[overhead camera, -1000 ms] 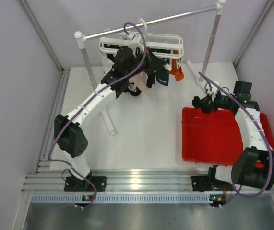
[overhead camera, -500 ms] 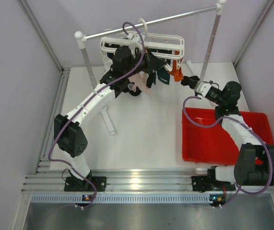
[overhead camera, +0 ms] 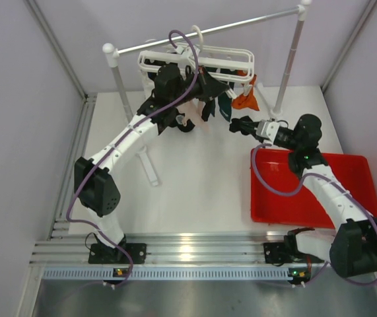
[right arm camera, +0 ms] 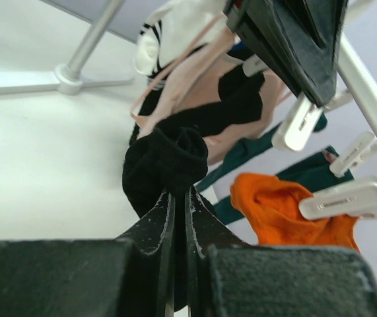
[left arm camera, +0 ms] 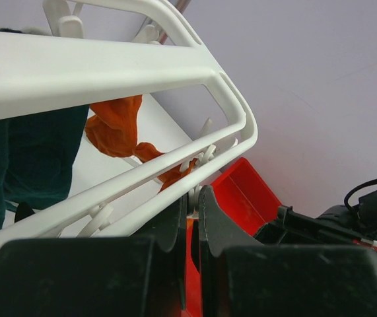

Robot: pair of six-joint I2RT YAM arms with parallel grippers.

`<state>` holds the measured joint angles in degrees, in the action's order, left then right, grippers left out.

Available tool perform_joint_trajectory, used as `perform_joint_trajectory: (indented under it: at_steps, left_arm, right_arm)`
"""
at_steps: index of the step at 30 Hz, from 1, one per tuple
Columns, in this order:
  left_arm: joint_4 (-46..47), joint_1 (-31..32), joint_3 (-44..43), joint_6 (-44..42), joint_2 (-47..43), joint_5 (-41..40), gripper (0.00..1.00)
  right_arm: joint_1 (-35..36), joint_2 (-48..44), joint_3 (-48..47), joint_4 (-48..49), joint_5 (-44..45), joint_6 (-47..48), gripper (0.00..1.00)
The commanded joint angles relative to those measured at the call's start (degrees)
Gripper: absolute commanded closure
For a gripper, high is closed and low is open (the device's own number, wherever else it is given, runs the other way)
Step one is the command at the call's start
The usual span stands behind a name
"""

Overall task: Clip the socks to the hanger
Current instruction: Clamp the sock onto the hanger.

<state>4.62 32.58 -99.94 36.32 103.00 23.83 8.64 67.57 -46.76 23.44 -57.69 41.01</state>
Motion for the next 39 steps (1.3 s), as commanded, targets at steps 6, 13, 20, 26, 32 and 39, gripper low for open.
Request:
perform_joint_trajectory:
  at_steps: [6, 13, 20, 26, 32, 39]
  left_arm:
    - [1.2, -0.2, 1.1, 0.4, -0.5, 1.8, 1.00]
    - [1.4, -0.2, 1.4, 0.0, -1.1, 2.5, 1.00]
    - [1.3, -0.5, 1.5, -0.3, -1.2, 3.0, 1.00]
    - [0.9, -0.7, 1.4, -0.2, -0.8, 3.7, 1.00]
    - [0.7, -0.7, 0.9, 0.0, -0.3, 4.5, 1.00]
    - [0.2, -0.8, 0.5, -0.2, -0.1, 5.3, 1.00]
  right_arm:
    - [4.6, 1.9, -7.0, -3.8, 2.8, -4.2, 1.00]
    - [4.2, 7.8, -10.5, -2.7, 7.7, -5.3, 1.00]
    - [4.1, 9.7, -11.1, -0.2, 12.2, -6.3, 1.00]
    - [4.0, 9.8, -11.2, 2.2, 14.4, -8.1, 1.00]
    - [4.0, 10.6, -12.7, 2.7, 15.1, -10.2, 1.00]
    - [3.7, 11.3, -14.2, 2.7, 15.2, -11.9, 1.00]
